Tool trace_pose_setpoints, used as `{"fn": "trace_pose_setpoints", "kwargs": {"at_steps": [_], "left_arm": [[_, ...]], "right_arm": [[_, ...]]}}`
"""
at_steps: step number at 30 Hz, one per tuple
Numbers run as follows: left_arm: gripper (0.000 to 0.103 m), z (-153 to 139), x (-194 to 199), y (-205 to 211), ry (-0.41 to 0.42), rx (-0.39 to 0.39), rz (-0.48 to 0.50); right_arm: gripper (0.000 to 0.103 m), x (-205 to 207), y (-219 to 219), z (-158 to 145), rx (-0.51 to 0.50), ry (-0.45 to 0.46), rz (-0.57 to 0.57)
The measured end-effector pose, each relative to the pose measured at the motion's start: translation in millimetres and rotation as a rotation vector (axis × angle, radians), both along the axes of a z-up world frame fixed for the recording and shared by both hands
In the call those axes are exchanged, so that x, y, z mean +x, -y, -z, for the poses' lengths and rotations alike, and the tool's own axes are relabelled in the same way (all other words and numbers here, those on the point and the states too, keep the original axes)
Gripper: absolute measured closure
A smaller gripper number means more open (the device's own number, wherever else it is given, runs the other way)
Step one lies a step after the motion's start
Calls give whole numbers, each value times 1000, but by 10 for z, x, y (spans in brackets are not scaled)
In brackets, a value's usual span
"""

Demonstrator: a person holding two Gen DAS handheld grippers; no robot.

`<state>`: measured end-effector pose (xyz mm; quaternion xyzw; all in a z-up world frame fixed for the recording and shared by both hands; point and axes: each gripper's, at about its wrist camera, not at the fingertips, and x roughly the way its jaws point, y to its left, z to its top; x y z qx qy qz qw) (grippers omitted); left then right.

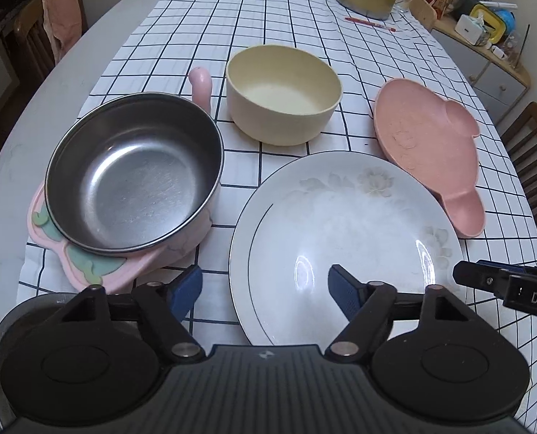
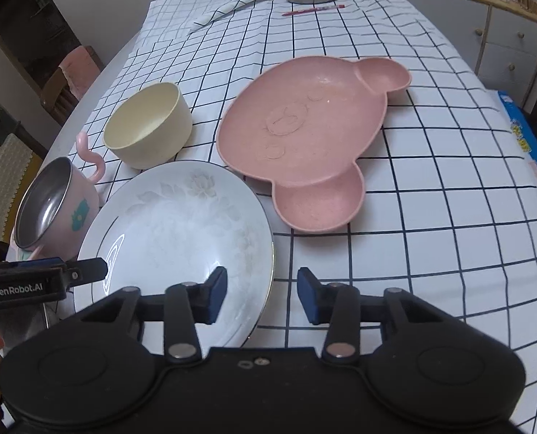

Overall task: Organize plates and bowls
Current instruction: 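Close both grippers on the rim of the large white floral plate, then lift the large plate with both grippers and carry it beside the small plate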

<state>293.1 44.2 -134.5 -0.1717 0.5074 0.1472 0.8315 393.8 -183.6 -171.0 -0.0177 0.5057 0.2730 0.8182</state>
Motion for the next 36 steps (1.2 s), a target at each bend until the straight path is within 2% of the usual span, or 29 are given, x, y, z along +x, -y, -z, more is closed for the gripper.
{"fn": "trace_pose_setpoints", "kwargs": {"at_steps": [6, 9, 11, 15, 20, 26, 36], "left_arm": [[37, 76, 45, -64, -23, -31, -23], [47, 126, 67, -121, -29, -57, -39], [57, 161, 59, -174, -30, -87, -60], [64, 187, 50, -220, -17, -117, -76], [75, 213, 56, -247, -11, -144, -88], [84, 234, 21, -271, -15, -144, -96], [88, 219, -4, -281, -12, -139, -79]], "right_arm": [[72, 145, -19, 62, 15, -54, 2], [77, 189, -39, 99, 19, -71, 0], [81, 223, -38, 120, 28, -84, 4], [89, 264, -16, 152, 35, -94, 6], [94, 291, 4, 159, 52, -107, 0], [96, 294, 13, 171, 51, -106, -12], [96, 229, 12, 155, 34, -72, -29]]}}
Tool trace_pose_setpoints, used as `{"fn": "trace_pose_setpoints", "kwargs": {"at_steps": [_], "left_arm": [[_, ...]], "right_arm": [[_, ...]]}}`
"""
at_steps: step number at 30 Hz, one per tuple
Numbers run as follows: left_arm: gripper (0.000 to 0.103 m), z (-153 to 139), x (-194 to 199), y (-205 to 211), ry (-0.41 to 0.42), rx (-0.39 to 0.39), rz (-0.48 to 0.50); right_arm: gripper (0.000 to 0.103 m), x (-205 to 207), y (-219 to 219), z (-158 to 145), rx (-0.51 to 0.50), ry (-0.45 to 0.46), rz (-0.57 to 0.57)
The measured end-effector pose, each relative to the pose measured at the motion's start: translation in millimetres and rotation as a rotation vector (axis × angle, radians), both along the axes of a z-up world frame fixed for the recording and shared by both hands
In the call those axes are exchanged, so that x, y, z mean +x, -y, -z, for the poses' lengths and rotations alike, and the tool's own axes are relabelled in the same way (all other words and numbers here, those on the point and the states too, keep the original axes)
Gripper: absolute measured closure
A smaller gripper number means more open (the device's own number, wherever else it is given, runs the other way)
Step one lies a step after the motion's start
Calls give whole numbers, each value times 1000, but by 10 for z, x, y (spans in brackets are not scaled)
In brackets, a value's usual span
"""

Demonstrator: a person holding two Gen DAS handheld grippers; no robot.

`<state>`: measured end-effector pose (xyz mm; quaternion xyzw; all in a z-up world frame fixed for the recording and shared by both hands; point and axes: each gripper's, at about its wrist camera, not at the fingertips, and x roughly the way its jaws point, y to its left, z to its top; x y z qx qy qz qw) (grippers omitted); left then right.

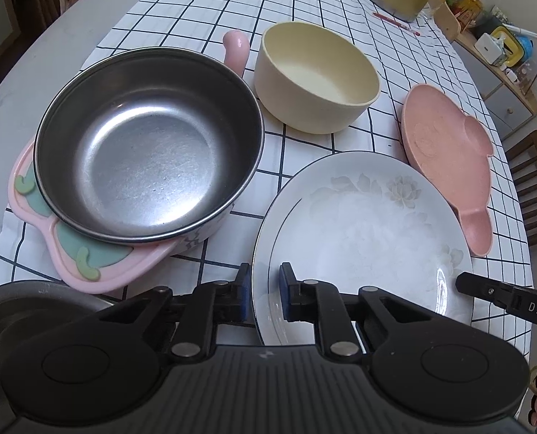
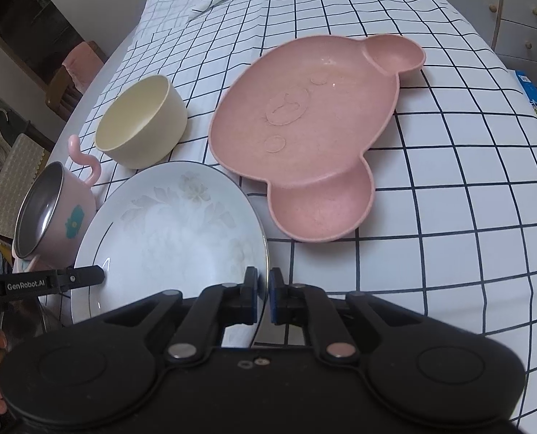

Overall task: Organize plates and bowls
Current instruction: 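Lift the large plate with both grippers and carry it beside the small plate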

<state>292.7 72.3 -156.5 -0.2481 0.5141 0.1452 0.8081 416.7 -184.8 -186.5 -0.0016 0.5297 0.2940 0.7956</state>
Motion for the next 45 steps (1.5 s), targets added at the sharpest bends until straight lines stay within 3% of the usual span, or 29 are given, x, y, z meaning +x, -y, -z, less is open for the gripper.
{"fn": "trace_pose_setpoints", "kwargs": {"at_steps": [12, 13, 14, 15, 17, 18, 20, 27, 31, 33, 35, 37, 43, 45], "left_arm": [[88, -135, -61, 226, 30, 14, 72], [95, -167, -65, 257, 43, 8, 83], [102, -217, -68, 281, 90, -62, 121], [102, -283, -56, 351, 126, -100, 154], [102, -387, 25, 622, 102, 45, 238], [102, -403, 59, 702, 97, 71, 259], [102, -450, 73, 677, 128, 19, 253], [102, -375, 38, 335, 88, 75, 195], [93, -302, 19, 267, 81, 62, 177], [84, -264, 33, 259, 75, 51, 173], [67, -231, 42, 252, 75, 36, 160], [59, -196, 57, 236, 69, 23, 140], [61, -1, 128, 211, 14, -54, 119], [71, 64, 131, 179, 14, -106, 104]], "right_arm": [[98, -152, 254, -152, 21, 9, 59], [98, -169, 289, -177, 27, 13, 66], [98, -191, 333, -206, 36, 17, 71], [99, -216, 379, -235, 60, 13, 68], [99, -281, 429, -285, 89, 4, 60], [98, -330, 403, -298, 63, 17, 63], [98, -387, 367, -268, 28, 46, 66], [98, -347, 495, -127, 62, 1, 110], [98, -338, 526, -105, 80, -3, 103], [98, -324, 529, -91, 80, -8, 94], [97, -299, 537, -68, 80, -11, 89], [97, -276, 552, -44, 87, -18, 86], [97, -234, 583, -19, 104, -23, 75], [97, -232, 583, -16, 105, -25, 73]]}}
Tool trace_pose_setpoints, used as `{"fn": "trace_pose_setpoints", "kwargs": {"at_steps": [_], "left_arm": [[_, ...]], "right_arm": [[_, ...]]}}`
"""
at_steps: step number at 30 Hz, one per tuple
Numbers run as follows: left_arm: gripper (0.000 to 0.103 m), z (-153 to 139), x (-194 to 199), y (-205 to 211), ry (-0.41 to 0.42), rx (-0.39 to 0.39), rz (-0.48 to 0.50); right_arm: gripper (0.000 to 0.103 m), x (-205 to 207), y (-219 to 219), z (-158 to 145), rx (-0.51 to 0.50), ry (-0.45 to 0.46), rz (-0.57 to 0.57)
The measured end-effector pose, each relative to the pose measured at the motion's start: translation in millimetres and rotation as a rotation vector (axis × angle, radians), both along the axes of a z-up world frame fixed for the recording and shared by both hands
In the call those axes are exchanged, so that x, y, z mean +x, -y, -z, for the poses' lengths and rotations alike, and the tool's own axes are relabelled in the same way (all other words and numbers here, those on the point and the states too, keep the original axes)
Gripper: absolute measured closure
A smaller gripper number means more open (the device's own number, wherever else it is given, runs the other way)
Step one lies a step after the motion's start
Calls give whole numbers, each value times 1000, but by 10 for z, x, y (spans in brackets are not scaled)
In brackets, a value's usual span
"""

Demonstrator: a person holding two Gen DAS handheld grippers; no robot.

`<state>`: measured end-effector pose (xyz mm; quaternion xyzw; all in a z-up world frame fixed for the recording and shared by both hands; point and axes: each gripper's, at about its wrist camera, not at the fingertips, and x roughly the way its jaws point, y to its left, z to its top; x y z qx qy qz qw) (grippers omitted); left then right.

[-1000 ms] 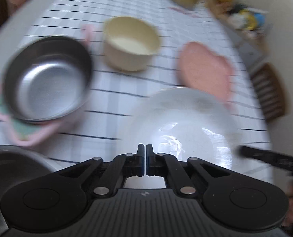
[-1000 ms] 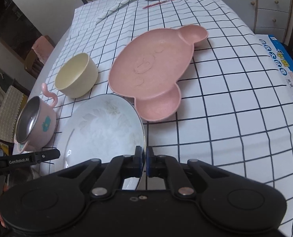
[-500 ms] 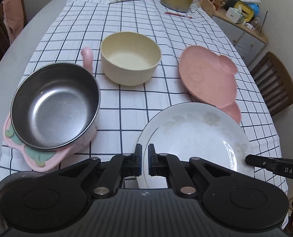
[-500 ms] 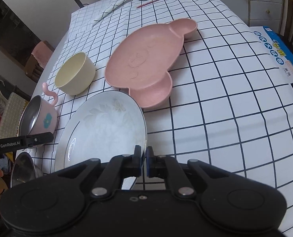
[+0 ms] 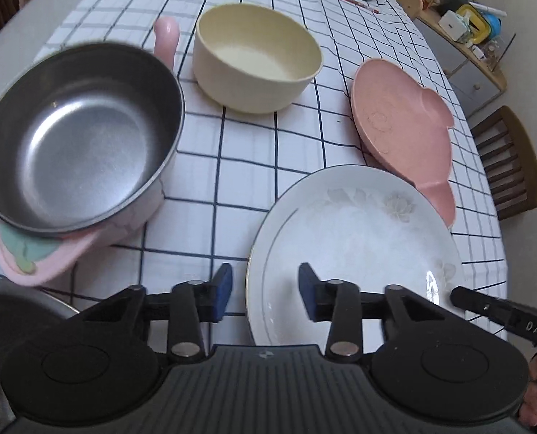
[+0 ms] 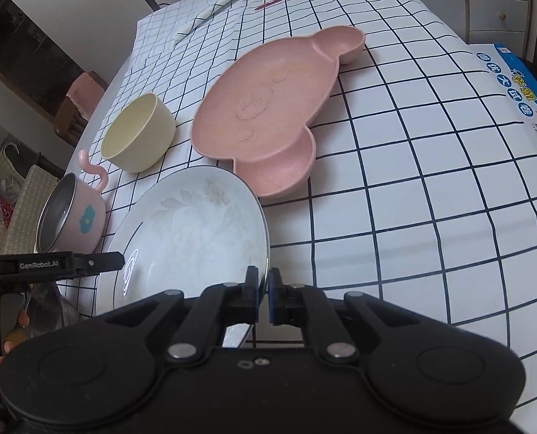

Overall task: Organize plates and bowls
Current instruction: 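Lift the large plate with both grippers and carry it beside the small plate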

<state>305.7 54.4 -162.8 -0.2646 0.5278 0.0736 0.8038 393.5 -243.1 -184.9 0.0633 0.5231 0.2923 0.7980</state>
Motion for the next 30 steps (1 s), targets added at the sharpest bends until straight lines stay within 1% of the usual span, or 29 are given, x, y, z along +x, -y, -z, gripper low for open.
{"fn": "trace_pose_setpoints", "kwargs": {"at_steps": [1, 3, 7, 8, 12, 20, 25, 30], "left_arm": [[73, 15, 4, -2, -1, -9, -1], [76, 34, 15, 11, -7, -1, 0], [90, 59, -8, -31, -6, -3, -22], [91, 57, -24, -35, 1, -5, -22], [91, 15, -50, 40, 9, 29, 8], [92, -58, -83, 192, 30, -2, 46], [92, -153, -60, 424, 51, -35, 97], [92, -231, 25, 793, 72, -56, 181]], "right_arm": [[97, 2, 2, 1, 1, -1, 0], [97, 4, 0, -1, 1, -2, 0], [97, 2, -5, -4, -3, 0, -1], [97, 0, -8, -5, -7, 2, -1], [97, -2, -15, 7, -17, 0, -2], [97, -85, 162, -17, -22, 3, 7], [97, -176, 457, -77, -10, 4, 41], [97, -273, 858, -116, -11, -7, 107]]}}
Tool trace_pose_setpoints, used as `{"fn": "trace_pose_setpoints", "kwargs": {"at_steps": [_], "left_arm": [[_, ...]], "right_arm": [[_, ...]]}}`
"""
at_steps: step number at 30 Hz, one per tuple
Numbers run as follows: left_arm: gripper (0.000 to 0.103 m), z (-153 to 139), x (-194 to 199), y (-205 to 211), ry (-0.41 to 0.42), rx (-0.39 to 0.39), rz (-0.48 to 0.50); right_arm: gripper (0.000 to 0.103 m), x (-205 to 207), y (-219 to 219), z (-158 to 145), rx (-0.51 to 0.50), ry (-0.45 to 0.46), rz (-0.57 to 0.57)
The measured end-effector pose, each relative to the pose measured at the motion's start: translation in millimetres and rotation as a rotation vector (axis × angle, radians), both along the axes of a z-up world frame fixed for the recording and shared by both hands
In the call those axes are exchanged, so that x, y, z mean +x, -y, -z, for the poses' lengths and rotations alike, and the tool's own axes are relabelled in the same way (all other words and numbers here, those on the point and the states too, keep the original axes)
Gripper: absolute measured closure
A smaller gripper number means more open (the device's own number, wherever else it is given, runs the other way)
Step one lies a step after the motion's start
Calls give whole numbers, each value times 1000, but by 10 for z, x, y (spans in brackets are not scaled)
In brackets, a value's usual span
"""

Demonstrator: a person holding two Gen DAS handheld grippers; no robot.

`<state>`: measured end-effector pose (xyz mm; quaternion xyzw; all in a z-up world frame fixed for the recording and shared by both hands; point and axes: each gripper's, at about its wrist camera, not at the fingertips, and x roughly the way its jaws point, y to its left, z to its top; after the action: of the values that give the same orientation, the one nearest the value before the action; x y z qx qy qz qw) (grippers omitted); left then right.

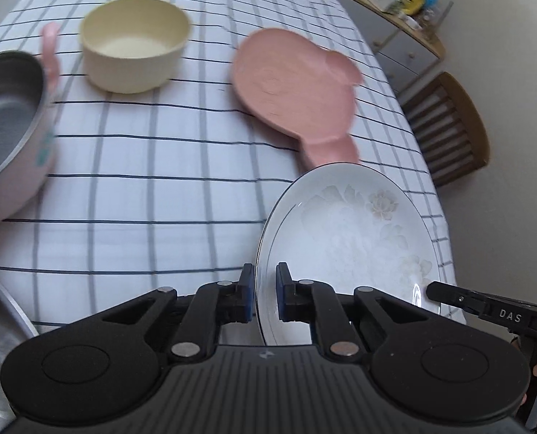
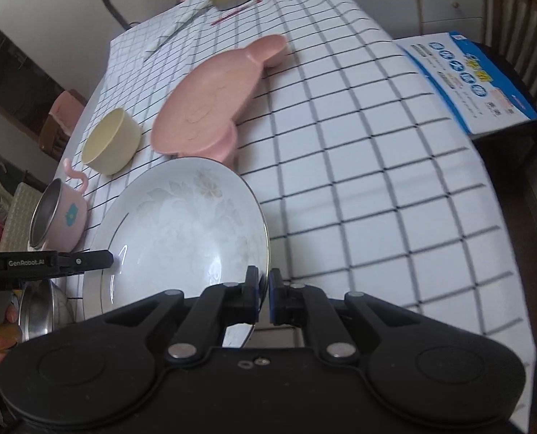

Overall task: Organize plates and bowls
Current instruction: 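Lift the large plate with both grippers and carry it beside the small plate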

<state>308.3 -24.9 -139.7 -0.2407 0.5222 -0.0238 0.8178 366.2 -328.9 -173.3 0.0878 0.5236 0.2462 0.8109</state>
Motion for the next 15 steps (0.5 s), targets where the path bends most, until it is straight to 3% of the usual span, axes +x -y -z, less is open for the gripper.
{"fn": "trace_pose_setpoints", "kwargs": {"at_steps": [15], "left_arm": [[92, 234, -6, 934, -44, 18, 210]], "right_arm": [[97, -319, 935, 158, -49, -49, 150]]}}
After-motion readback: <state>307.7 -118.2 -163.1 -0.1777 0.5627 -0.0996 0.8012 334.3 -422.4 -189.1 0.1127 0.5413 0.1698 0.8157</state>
